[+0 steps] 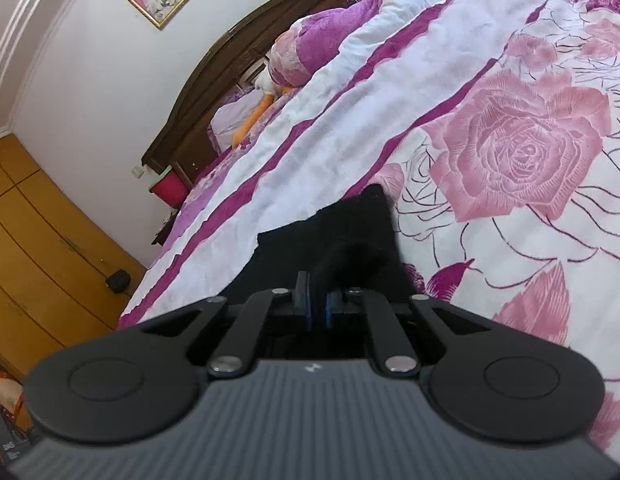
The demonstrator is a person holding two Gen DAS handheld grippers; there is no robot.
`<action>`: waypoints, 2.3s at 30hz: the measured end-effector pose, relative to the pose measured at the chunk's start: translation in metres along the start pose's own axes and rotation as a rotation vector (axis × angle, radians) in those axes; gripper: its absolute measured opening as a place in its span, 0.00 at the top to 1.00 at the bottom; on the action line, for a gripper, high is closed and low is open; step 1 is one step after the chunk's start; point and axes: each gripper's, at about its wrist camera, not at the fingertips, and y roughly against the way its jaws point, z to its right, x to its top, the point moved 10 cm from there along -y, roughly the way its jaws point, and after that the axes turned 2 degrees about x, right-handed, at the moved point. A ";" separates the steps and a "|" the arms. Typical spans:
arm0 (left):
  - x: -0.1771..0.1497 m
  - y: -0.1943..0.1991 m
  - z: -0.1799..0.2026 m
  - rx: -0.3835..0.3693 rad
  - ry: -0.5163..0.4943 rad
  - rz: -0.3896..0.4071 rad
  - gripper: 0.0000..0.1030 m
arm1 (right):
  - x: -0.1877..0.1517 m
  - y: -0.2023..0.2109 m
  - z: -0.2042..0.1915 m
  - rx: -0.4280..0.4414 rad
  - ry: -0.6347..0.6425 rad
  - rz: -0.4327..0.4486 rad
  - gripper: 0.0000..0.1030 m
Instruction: Fold small clothes
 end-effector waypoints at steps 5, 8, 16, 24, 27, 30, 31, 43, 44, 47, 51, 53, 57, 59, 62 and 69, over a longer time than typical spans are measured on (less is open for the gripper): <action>0.001 0.010 0.006 -0.014 -0.019 -0.002 0.90 | -0.001 0.004 -0.008 -0.027 0.061 -0.019 0.91; 0.003 0.024 0.005 -0.036 -0.002 -0.015 0.81 | 0.001 0.011 -0.013 -0.029 0.064 -0.039 0.85; 0.006 0.078 -0.001 -0.084 0.008 0.006 0.66 | 0.007 0.046 -0.025 0.005 0.072 -0.061 0.57; -0.010 0.097 0.026 -0.165 -0.062 -0.042 0.58 | -0.008 0.062 -0.033 0.036 0.083 -0.132 0.57; -0.017 0.093 0.033 -0.164 -0.095 -0.059 0.54 | -0.012 0.056 -0.034 0.026 0.103 -0.142 0.57; -0.022 0.084 0.031 -0.140 -0.102 -0.068 0.54 | -0.015 0.048 -0.033 0.031 0.096 -0.152 0.57; -0.022 0.080 0.029 -0.135 -0.094 -0.075 0.54 | -0.016 0.046 -0.033 0.031 0.099 -0.155 0.57; -0.024 0.086 0.014 -0.054 -0.048 -0.054 0.46 | -0.022 0.039 -0.030 0.050 0.096 -0.165 0.58; -0.025 0.084 0.013 -0.049 -0.049 -0.058 0.46 | -0.022 0.039 -0.030 0.050 0.094 -0.165 0.58; -0.027 0.077 0.018 -0.066 -0.056 -0.072 0.46 | -0.022 0.041 -0.031 0.053 0.094 -0.165 0.58; -0.027 0.071 0.029 -0.101 -0.088 -0.060 0.46 | -0.022 0.039 -0.032 0.052 0.110 -0.166 0.58; -0.026 0.067 0.034 -0.110 -0.107 -0.066 0.52 | -0.022 0.038 -0.033 0.056 0.115 -0.164 0.58; -0.022 0.065 0.039 -0.141 -0.106 -0.062 0.88 | -0.020 0.036 -0.035 0.069 0.118 -0.163 0.89; -0.011 0.069 0.042 -0.142 -0.123 -0.016 0.90 | -0.015 0.036 -0.037 0.084 0.102 -0.155 0.90; 0.006 0.067 0.046 -0.139 -0.124 0.014 0.90 | -0.001 0.036 -0.043 0.116 0.084 -0.117 0.90; 0.040 0.040 0.055 -0.095 -0.149 0.066 0.90 | 0.029 0.009 -0.050 0.119 0.040 -0.070 0.90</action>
